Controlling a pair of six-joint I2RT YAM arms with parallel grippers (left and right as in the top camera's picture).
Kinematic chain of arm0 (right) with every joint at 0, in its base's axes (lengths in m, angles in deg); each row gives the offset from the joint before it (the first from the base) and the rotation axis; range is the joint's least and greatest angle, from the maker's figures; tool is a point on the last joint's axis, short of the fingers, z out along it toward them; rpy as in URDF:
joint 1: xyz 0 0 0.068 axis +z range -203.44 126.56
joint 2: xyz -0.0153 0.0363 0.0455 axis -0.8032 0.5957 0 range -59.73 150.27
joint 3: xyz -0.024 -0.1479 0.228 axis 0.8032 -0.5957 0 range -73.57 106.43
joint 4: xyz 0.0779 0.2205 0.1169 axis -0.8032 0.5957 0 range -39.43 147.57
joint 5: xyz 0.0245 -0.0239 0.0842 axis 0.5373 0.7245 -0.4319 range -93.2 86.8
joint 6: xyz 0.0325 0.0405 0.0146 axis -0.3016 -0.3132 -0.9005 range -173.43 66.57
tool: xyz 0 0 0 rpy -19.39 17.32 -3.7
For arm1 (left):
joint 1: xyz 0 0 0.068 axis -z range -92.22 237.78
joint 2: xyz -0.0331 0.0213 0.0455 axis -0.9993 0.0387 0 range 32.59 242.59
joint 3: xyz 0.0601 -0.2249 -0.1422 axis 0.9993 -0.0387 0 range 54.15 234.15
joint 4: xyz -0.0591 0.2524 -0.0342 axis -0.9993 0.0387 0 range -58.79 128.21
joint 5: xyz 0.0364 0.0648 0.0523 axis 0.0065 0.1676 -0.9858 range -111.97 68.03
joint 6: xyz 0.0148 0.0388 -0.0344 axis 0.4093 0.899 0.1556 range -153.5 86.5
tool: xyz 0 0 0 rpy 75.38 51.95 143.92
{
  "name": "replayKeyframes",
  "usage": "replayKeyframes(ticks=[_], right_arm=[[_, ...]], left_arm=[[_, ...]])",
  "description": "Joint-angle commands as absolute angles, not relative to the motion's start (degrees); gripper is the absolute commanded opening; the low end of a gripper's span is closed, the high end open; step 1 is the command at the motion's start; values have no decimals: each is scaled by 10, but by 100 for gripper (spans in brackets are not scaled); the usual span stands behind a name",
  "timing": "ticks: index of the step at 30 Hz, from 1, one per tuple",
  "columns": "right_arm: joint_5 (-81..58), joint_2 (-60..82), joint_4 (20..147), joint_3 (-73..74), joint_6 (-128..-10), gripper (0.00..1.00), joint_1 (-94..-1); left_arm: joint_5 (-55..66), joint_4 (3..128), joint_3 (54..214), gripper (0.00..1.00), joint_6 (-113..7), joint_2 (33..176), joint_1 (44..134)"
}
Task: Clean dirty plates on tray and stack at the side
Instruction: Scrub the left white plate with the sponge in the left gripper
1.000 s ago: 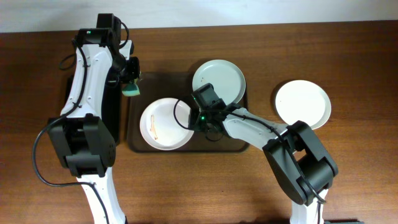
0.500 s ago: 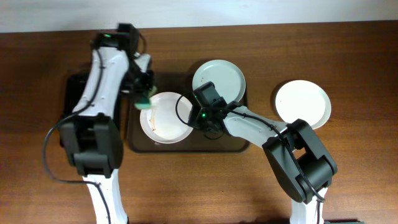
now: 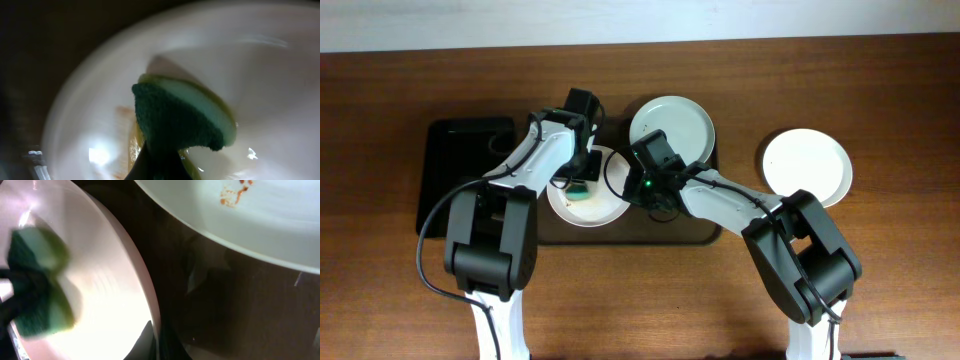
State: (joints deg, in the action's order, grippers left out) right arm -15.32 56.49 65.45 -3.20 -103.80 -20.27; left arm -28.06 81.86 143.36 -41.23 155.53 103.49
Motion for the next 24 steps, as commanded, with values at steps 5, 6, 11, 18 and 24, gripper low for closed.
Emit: replayKeyframes(ticks=[5, 6, 11, 18, 24], right_arm=[[-142, 579, 666, -32, -1032, 4, -206], [-142, 579, 666, -33, -1032, 4, -206], [-142, 579, 665, -33, -1032, 4, -206], [-142, 579, 664, -33, -1032, 4, -206], [-142, 579, 663, -33, -1032, 4, -206]], left_arm=[[-488, 804, 1405, 1, -448, 1592, 1017], [-444, 824, 1405, 1, -438, 1592, 1017], [-147, 892, 1405, 1, -195, 1592, 1018], [-109, 941, 1404, 1, -94, 1592, 1018], [-91, 973, 1404, 1, -96, 1592, 1018]])
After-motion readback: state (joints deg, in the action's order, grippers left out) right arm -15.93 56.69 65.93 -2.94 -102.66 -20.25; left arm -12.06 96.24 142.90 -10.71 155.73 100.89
